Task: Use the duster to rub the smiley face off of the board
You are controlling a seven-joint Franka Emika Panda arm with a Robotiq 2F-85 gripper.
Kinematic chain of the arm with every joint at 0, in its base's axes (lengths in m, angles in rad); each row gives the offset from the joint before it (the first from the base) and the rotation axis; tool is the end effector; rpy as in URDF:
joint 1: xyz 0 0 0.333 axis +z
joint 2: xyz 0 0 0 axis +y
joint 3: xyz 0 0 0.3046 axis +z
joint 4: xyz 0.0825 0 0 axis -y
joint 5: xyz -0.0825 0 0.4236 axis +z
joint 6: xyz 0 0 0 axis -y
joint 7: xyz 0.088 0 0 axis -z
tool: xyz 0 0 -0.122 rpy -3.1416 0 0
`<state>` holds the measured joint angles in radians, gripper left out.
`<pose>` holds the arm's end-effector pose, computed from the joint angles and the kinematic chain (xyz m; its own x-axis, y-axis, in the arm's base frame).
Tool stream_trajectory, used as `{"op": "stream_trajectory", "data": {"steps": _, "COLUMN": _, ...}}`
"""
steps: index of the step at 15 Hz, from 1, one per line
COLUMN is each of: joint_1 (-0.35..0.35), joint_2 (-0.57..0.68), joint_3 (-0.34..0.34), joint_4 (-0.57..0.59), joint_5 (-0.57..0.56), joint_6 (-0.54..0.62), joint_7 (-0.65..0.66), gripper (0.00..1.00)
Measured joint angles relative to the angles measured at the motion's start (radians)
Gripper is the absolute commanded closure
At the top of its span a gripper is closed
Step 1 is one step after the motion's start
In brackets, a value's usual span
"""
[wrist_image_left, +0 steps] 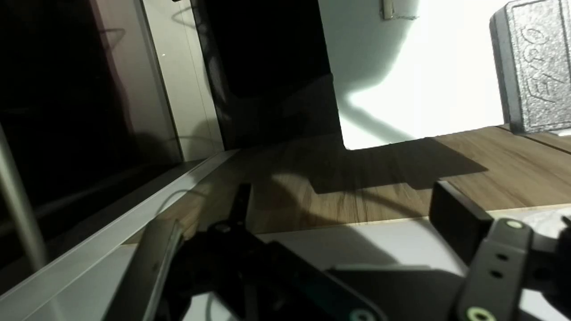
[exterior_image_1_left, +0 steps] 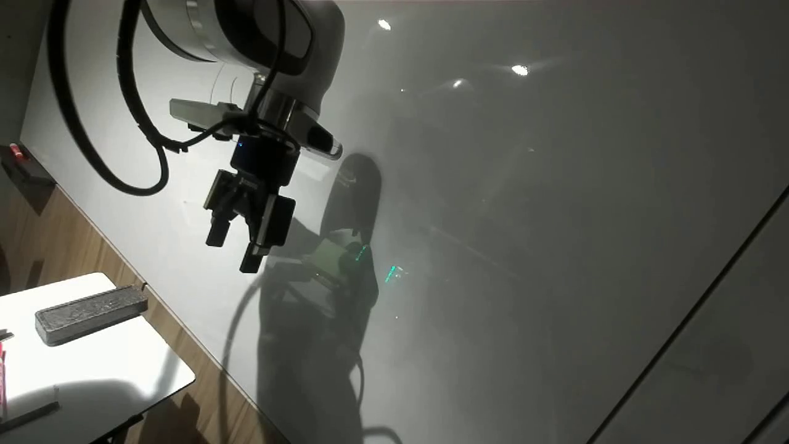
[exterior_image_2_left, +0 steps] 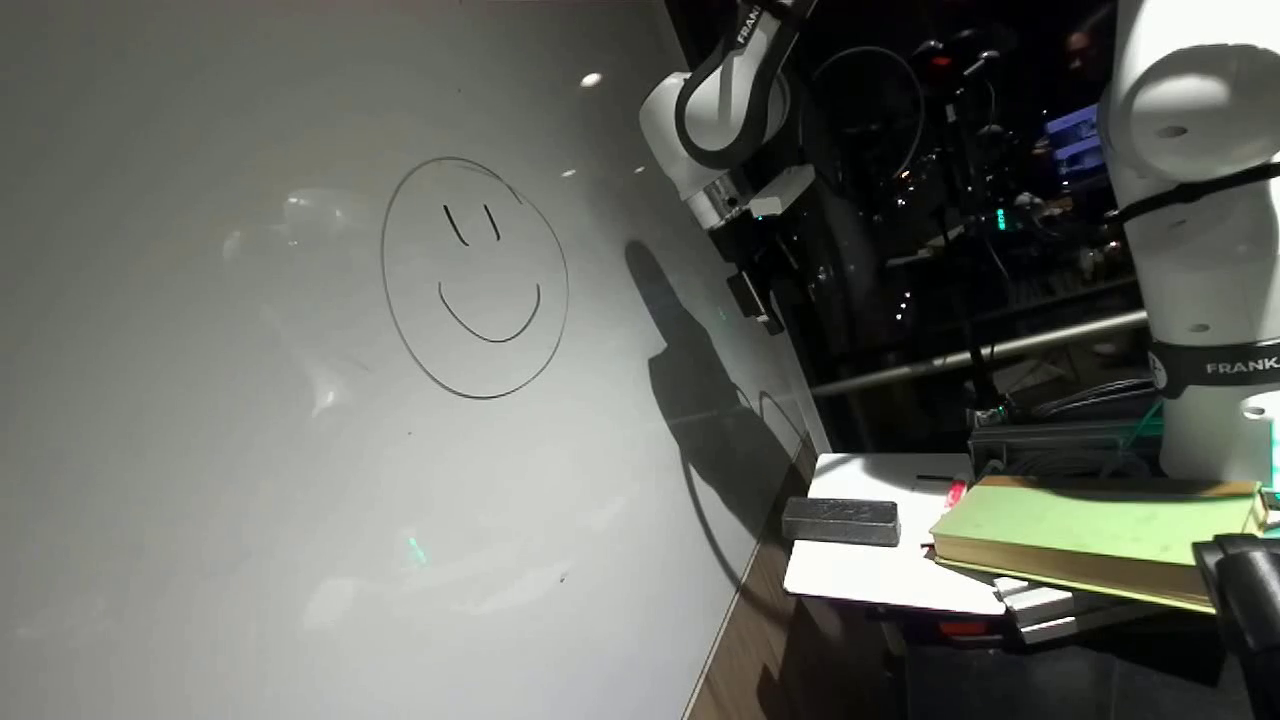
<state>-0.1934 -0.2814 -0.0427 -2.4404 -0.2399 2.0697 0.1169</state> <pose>0.4541 -0.1246 0.3540 0.9699 -0.2311 -0.0771 -0.2124 -0.9572 0.1965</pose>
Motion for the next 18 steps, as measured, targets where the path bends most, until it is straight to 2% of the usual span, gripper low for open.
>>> {"op": "stream_trajectory", "data": {"steps": 12, "joint_1": 0.007, "joint_2": 0.000, "joint_3": 0.000, "joint_4": -0.005, "joint_5": 0.001, "joint_6": 0.000, "joint_7": 0.000, "gripper": 0.00}}
{"op": "stream_trajectory", "data": {"steps": 15, "joint_1": 0.042, "joint_2": -0.012, "joint_3": 0.000, "joint_4": -0.044, "joint_5": 0.029, "joint_6": 0.026, "joint_7": 0.000, "gripper": 0.00}}
{"op": "stream_trajectory", "data": {"steps": 18, "joint_1": 0.096, "joint_2": -0.058, "joint_3": 0.013, "joint_4": -0.135, "joint_5": 0.090, "joint_6": 0.107, "joint_7": 0.002, "gripper": 0.00}}
